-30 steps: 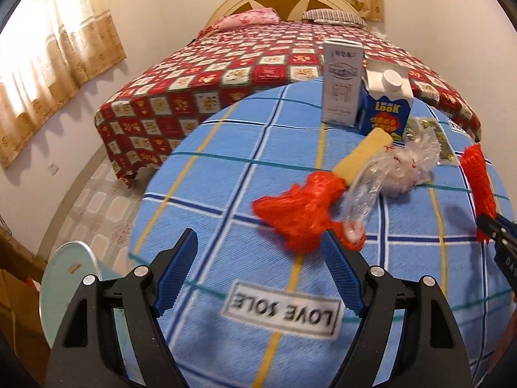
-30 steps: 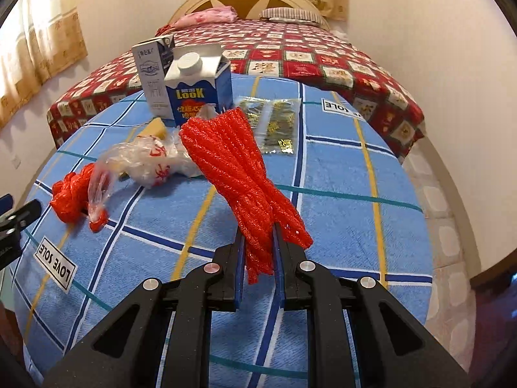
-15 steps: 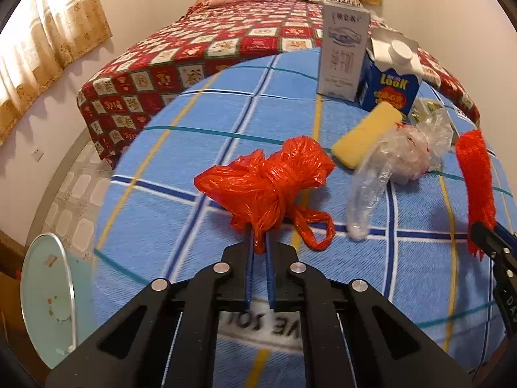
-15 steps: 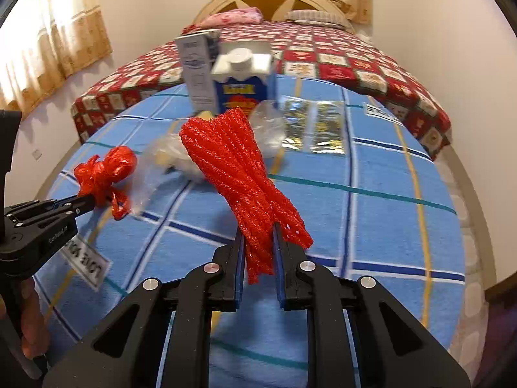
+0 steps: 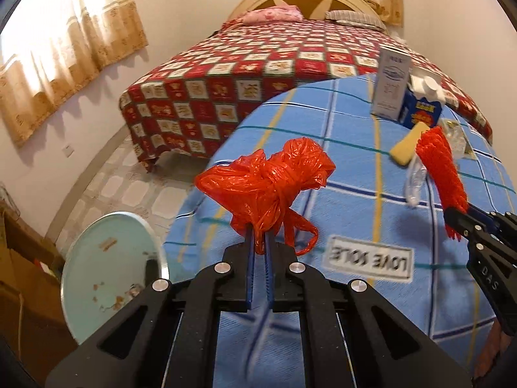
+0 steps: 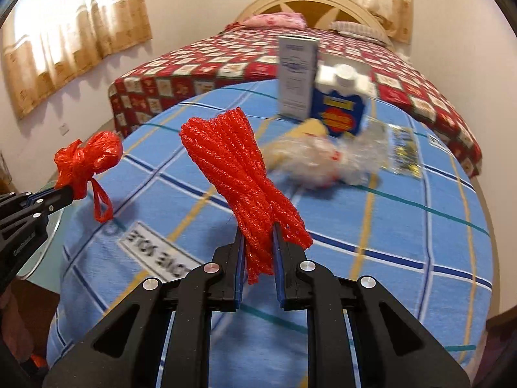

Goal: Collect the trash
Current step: 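Carry the red plastic bag and red rope bundle over the blue bin, then open both tools to drop the red bag and rope bundle into the bin, then grasp the yellow sponge with the left tool while the right tool grasps the clear plastic bag, then carry the yellow sponge and clear plastic bag over the blue bin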

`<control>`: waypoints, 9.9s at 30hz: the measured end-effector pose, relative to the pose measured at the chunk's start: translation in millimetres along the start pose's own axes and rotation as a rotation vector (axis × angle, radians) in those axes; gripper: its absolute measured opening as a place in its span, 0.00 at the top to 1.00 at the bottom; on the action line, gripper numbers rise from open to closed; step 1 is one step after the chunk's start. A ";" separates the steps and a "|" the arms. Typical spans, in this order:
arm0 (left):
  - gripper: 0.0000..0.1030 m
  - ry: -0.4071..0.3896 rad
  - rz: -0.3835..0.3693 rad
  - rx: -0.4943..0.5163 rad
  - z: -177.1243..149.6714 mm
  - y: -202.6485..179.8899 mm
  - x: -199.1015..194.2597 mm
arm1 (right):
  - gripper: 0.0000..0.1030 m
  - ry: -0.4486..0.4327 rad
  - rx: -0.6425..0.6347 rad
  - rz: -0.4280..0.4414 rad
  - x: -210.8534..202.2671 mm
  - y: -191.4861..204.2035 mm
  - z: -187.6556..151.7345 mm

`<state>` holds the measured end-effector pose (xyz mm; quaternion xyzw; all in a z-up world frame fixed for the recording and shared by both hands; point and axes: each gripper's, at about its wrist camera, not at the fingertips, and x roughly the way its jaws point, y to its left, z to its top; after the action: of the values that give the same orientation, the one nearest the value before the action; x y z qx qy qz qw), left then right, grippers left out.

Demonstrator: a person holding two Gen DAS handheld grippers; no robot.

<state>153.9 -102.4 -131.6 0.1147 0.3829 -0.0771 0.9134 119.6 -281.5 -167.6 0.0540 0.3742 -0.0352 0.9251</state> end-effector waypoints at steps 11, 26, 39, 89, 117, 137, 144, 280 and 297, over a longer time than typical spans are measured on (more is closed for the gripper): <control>0.95 -0.017 0.059 -0.068 -18.0 56.6 -15.6 | 0.84 -0.023 -0.101 0.052 -2.3 65.5 10.8; 0.95 -0.022 0.155 -0.123 -38.6 116.7 -31.7 | 0.84 -0.028 -0.201 0.112 1.6 133.7 17.4; 0.95 -0.008 0.212 -0.161 -54.0 155.6 -33.8 | 0.84 -0.024 -0.276 0.139 5.3 175.2 18.0; 0.95 0.037 0.342 -0.242 -89.7 231.2 -33.9 | 0.84 -0.016 -0.455 0.186 11.4 267.5 14.1; 0.95 0.052 0.372 -0.258 -91.8 241.5 -29.0 | 0.84 -0.016 -0.485 0.199 12.9 284.3 14.4; 0.91 0.046 0.339 -0.268 -87.3 232.4 -26.4 | 0.83 -0.007 -0.513 0.228 13.9 298.0 9.1; 0.55 0.032 0.322 -0.270 -87.3 229.4 -27.2 | 0.61 -0.004 -0.502 0.253 17.6 296.3 6.1; 0.89 -0.002 0.122 -0.073 -25.8 100.9 -16.1 | 0.91 0.049 -0.169 0.100 14.8 110.4 23.2; 0.89 -0.024 0.172 -0.105 -46.1 136.2 -37.1 | 0.91 0.038 -0.241 0.123 3.0 150.7 13.9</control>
<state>127.8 42.9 -115.9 0.0981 0.3641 0.0203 0.9260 147.2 -133.9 -148.7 -0.0339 0.3894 0.0678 0.9179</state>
